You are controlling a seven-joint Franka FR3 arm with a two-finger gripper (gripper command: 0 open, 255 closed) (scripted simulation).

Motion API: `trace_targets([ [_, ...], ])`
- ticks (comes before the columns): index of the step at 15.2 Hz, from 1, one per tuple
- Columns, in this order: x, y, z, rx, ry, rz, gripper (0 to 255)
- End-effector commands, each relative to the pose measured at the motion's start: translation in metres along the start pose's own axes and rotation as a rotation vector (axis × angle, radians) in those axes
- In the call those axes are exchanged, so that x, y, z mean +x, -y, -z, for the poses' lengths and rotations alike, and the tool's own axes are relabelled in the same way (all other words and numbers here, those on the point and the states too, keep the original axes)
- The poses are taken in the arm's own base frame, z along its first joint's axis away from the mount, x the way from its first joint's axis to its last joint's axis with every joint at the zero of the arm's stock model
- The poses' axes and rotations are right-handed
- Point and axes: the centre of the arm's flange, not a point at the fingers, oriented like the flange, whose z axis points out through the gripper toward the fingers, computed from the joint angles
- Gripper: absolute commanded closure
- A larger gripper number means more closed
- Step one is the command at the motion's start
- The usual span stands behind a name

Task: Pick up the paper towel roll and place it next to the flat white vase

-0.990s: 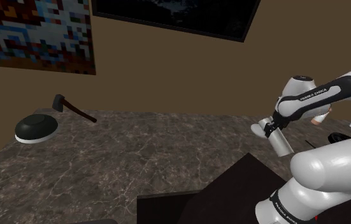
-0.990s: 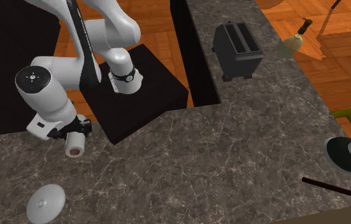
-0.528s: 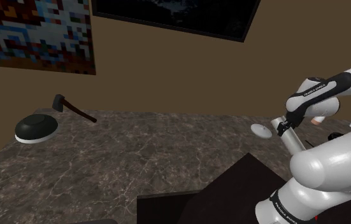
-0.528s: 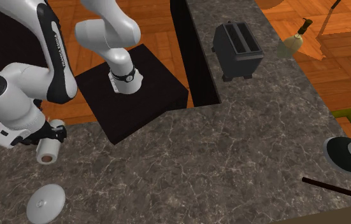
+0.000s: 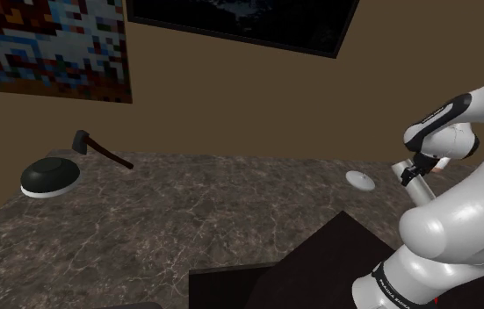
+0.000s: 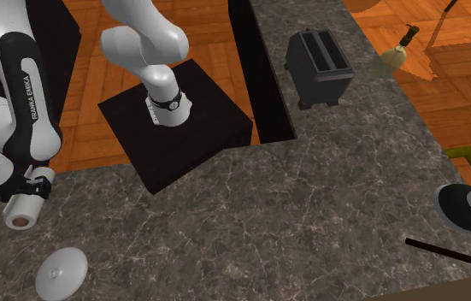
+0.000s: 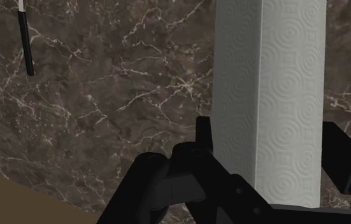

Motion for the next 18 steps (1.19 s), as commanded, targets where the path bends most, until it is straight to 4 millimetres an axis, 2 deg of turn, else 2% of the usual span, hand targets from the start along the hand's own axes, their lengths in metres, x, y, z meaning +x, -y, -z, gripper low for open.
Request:
trace_targets([
  [1,0.000,-0.021,-0.006,0.001,-0.003,0.001,255],
  [18,-0.001,-0.001,-0.093,0.001,-0.003,0.001,255],
])
